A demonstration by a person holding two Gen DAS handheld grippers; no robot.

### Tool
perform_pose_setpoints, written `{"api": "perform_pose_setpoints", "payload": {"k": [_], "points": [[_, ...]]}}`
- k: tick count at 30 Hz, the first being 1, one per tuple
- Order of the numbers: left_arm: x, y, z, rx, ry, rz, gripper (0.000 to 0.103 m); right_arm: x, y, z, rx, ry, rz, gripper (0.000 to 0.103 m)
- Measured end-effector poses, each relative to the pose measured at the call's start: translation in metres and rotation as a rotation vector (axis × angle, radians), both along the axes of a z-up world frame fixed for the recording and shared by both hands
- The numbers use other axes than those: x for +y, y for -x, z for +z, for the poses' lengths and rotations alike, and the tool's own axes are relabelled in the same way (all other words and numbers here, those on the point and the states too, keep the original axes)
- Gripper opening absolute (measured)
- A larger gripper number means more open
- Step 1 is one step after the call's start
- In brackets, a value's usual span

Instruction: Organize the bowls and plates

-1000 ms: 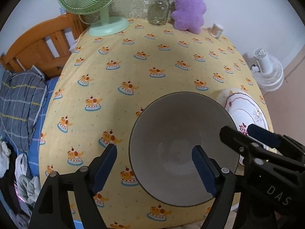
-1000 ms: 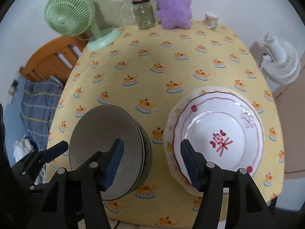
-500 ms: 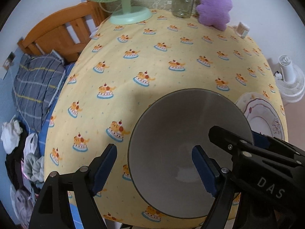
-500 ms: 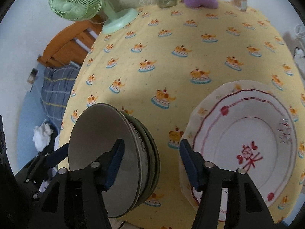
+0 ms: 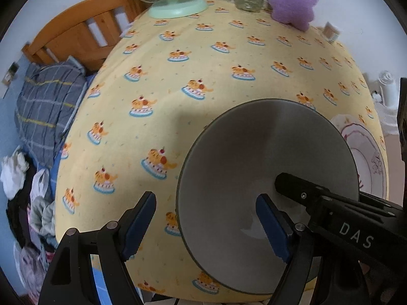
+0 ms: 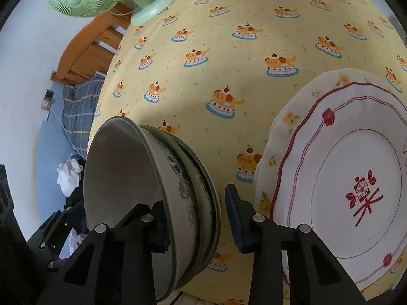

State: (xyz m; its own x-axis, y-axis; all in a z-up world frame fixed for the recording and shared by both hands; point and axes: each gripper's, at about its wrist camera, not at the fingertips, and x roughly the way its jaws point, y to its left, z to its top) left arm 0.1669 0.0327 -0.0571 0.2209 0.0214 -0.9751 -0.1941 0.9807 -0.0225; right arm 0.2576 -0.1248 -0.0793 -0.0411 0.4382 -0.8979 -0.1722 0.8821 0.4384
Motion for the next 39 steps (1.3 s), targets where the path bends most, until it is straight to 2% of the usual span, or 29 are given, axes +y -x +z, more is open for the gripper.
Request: {"api": "perform_pose_setpoints", "payload": {"k": [6,13,16,18,22,34,39], "points": [[0.01,-0.007,-0.011,-0.016,0.105,-0.091,0.082,0.002,0.004,0.005,-0.012,0.052,-0.051,0.037],[0.021,-0.015,-0.027,-0.014,0.239,-0.138,0.079,0.002,0.007,0.006,-0.012,0.092,-0.121,0.037],[0.022,-0.015,-0.027,-0.026,0.264,-0.151,0.078,0.003,0.008,0.006,-0.011,0.105,-0.141,0.037],[0.021,-0.015,-0.026,-0.033,0.286,-0.155,0.075,0.002,0.008,0.007,-0.012,0.108,-0.146,0.038],[0.017,-0.014,-0.024,-0.047,0.331,-0.176,0.057,0.003,0.007,0.006,-0.008,0.109,-0.149,0.039],[0.014,-0.011,-0.019,-0.022,0.332,-0.185,0.052,0.002,0.01,0.009,0.014,0.139,-0.154,0.04],[0.012,-0.008,-0.004,-0.044,0.318,-0.22,0.051,-0.001,0.016,0.02,0.01,0.135,-0.196,0.04]]}}
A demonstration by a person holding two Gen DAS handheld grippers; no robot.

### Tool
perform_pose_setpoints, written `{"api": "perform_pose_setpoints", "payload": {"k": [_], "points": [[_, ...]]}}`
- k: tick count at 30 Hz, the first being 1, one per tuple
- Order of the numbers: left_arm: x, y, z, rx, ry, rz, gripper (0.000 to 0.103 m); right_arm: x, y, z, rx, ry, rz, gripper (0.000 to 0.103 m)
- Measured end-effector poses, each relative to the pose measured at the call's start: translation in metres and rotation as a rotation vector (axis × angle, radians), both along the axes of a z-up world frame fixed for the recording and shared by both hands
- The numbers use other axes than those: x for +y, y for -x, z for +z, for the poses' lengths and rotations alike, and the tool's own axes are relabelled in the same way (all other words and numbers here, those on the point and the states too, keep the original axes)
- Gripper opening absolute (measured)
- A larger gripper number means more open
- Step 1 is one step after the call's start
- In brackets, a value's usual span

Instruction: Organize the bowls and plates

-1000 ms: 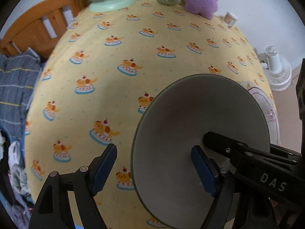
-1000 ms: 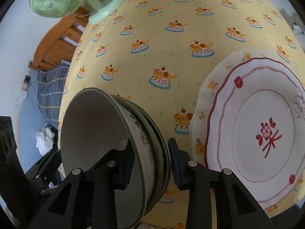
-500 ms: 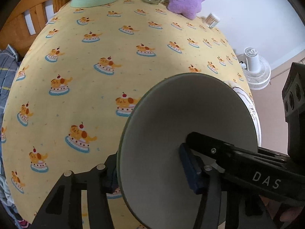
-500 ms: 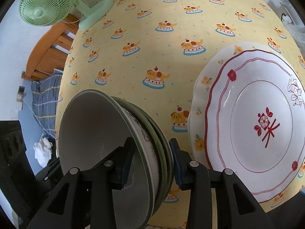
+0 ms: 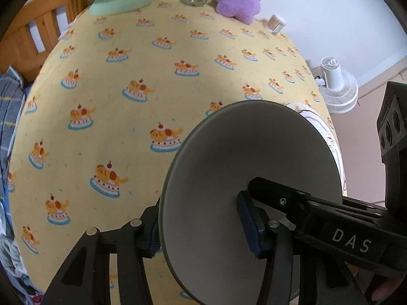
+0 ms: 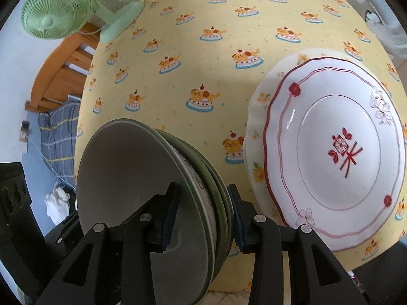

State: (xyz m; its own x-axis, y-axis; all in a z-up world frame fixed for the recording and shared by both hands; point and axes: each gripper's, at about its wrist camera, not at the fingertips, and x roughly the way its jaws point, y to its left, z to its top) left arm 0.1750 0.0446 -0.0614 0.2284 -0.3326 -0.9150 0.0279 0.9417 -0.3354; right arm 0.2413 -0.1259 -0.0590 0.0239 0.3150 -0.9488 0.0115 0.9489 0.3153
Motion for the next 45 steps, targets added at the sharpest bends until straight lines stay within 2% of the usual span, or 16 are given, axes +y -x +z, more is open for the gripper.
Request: {"api": "perform_pose_setpoints", "payload": {"k": [14,20,27,34,45], "points": [[-0.006,0.005,0.044,-0.092,-0.01,-0.088,0.051,-0.004,0.021,0.054,-0.113,0.003,-0.089,0.041],[-0.021,0.005,0.053,-0.109,-0.035,-0.053,0.051,-0.019,0.016,0.062,-0.134,-0.029,-0.067,0.041],[-0.052,0.003,0.061,-0.112,-0.03,0.012,0.051,-0.048,0.005,0.074,-0.147,-0.034,-0.002,0.041],[-0.086,0.0,0.063,-0.113,-0.034,0.051,0.051,-0.083,-0.005,0.075,-0.144,-0.042,0.028,0.041],[-0.127,-0.012,0.049,-0.087,-0.024,0.084,0.051,-0.127,-0.021,0.063,-0.114,-0.036,0.047,0.041]]}}
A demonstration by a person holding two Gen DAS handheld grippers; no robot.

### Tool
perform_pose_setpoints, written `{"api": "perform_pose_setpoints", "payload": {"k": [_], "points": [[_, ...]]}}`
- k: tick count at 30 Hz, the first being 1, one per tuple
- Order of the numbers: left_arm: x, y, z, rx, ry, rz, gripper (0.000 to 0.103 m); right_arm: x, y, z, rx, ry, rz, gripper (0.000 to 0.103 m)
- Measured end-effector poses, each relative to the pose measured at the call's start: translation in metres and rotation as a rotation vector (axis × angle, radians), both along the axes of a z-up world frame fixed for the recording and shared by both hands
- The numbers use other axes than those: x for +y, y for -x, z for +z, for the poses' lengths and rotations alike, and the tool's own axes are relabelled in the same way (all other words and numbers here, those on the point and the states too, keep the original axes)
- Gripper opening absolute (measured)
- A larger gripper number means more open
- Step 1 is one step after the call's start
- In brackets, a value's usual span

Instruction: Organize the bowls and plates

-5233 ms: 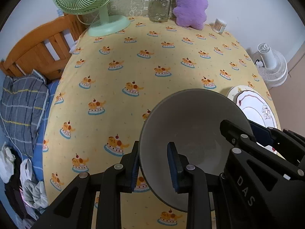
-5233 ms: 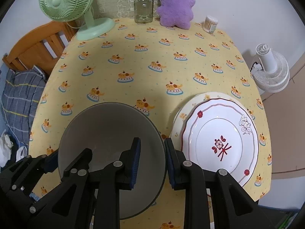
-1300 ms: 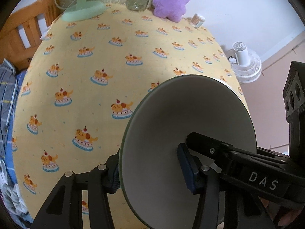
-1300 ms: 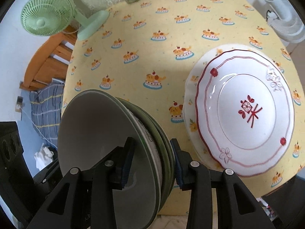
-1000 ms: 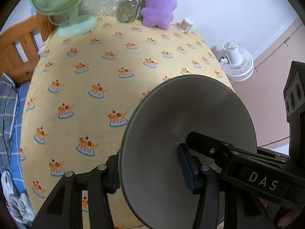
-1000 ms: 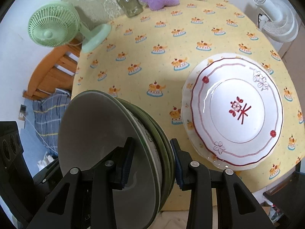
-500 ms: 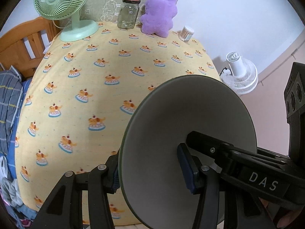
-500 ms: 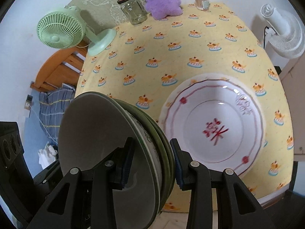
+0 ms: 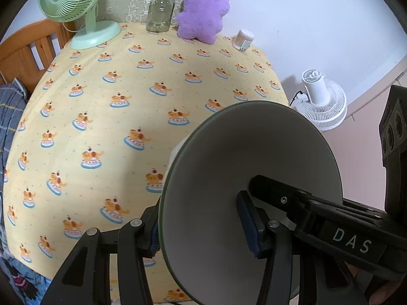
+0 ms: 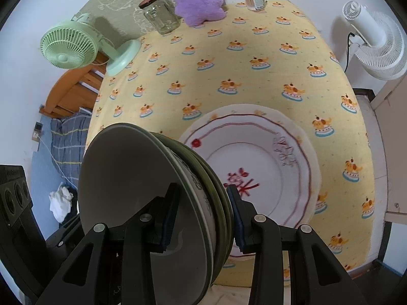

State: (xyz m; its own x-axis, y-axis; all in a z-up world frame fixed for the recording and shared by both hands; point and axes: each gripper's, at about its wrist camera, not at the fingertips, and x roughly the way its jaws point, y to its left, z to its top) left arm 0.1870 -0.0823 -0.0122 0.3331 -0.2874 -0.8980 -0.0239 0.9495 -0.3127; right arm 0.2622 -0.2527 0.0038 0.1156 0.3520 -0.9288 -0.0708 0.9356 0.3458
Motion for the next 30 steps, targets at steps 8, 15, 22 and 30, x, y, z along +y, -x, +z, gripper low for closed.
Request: {"api": "perform_pose_setpoints", "payload": {"k": [8,15,22,30], "points": [[-0.025,-0.01,-0.016,0.043,0.017,-0.003,0.051,-0.024,-0.011,-0.017,0.04,0.018,-0.004,0.041],[-0.038,-0.021,-0.031,0.088,0.029,-0.015,0.051,-0.039,-0.02,-0.031,0.082,0.033,-0.017,0.041],[-0.045,-0.031,-0.041,0.123,0.031,-0.019,0.051,-0.047,-0.029,-0.044,0.121,0.041,-0.028,0.041],[-0.042,-0.038,-0.043,0.119,0.037,-0.001,0.051,-0.044,-0.039,-0.047,0.108,0.045,-0.014,0.041]]}}
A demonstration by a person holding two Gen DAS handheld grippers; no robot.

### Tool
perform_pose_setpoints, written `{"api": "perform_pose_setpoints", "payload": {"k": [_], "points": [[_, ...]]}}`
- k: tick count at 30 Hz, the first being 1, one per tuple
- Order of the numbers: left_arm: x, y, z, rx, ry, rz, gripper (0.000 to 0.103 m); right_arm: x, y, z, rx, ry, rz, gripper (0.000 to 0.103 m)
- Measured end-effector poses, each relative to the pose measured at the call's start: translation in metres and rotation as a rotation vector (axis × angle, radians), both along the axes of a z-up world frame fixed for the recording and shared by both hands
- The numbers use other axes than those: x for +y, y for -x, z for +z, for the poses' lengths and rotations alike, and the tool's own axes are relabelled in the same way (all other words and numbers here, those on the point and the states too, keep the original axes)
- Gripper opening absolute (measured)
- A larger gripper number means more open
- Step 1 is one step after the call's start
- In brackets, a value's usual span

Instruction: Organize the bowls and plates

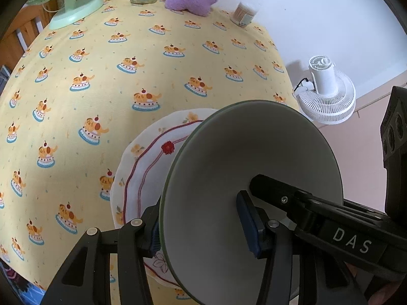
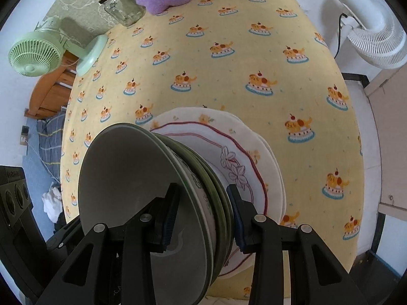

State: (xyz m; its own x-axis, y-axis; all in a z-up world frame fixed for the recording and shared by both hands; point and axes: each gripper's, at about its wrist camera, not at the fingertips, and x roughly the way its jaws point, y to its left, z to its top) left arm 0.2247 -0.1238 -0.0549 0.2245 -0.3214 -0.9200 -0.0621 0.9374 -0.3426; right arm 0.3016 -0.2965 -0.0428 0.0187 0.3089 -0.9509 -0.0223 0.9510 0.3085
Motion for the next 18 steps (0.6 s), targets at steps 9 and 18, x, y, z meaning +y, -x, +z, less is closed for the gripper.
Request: {"api": "perform_pose_setpoints", "payload": {"k": [9,18], "points": [[-0.004,0.007,0.002,-0.004,-0.031,0.009,0.051,-0.001,0.003,0.0,-0.009,-0.013,0.012,0.043],[-0.01,0.024,0.004,0.004,-0.069,0.045,0.068,-0.014,0.019,0.001,-0.014,-0.026,0.013,0.051]]}}
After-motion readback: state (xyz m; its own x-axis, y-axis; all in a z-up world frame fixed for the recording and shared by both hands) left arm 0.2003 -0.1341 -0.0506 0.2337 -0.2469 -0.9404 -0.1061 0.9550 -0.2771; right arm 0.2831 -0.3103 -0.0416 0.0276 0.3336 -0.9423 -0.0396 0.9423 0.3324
